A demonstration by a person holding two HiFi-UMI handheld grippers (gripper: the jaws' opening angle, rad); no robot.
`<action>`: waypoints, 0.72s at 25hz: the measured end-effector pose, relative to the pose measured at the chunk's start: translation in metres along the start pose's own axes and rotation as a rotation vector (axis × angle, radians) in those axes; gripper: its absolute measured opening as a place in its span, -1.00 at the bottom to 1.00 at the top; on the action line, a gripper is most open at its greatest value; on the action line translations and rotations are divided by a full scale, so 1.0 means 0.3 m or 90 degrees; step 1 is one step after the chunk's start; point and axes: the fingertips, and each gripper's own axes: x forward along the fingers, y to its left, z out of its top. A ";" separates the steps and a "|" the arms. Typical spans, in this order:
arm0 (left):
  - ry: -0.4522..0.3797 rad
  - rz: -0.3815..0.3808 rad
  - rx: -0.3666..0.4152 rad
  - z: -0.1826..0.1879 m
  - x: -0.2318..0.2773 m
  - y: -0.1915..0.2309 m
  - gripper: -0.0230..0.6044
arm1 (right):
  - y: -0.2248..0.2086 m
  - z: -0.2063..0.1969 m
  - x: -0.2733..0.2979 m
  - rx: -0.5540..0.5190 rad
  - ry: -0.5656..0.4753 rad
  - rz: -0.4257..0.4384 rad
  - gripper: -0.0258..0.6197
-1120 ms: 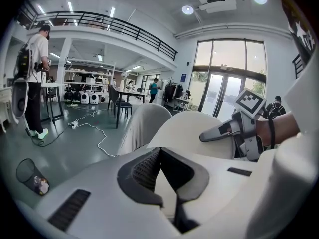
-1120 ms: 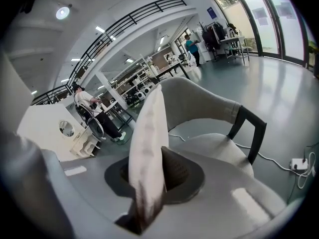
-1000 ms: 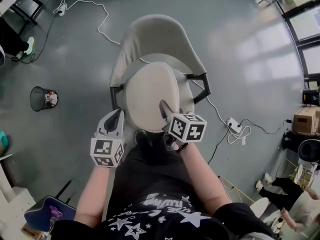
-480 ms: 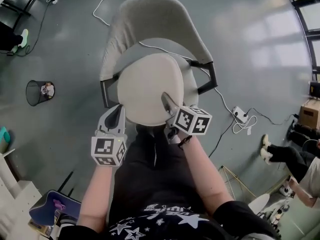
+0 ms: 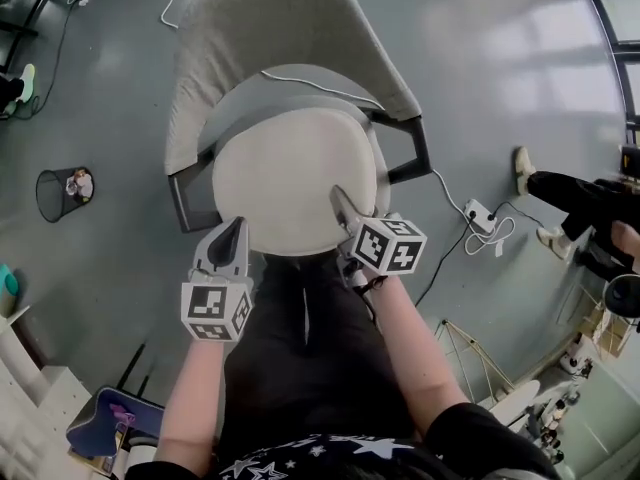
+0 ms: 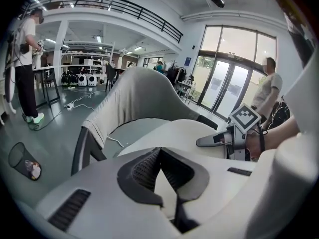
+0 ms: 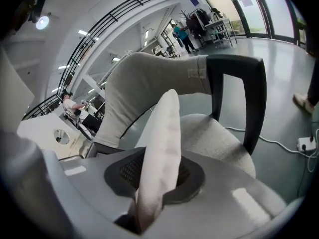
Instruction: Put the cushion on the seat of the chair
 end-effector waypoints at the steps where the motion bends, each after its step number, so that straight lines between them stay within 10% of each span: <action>1: 0.005 0.000 0.001 -0.008 0.016 -0.004 -0.90 | -0.024 -0.006 0.005 0.003 0.000 -0.004 -0.72; 18: 0.103 0.006 -0.006 -0.157 0.173 -0.071 -0.90 | -0.353 -0.066 0.122 -0.001 0.052 -0.063 -0.43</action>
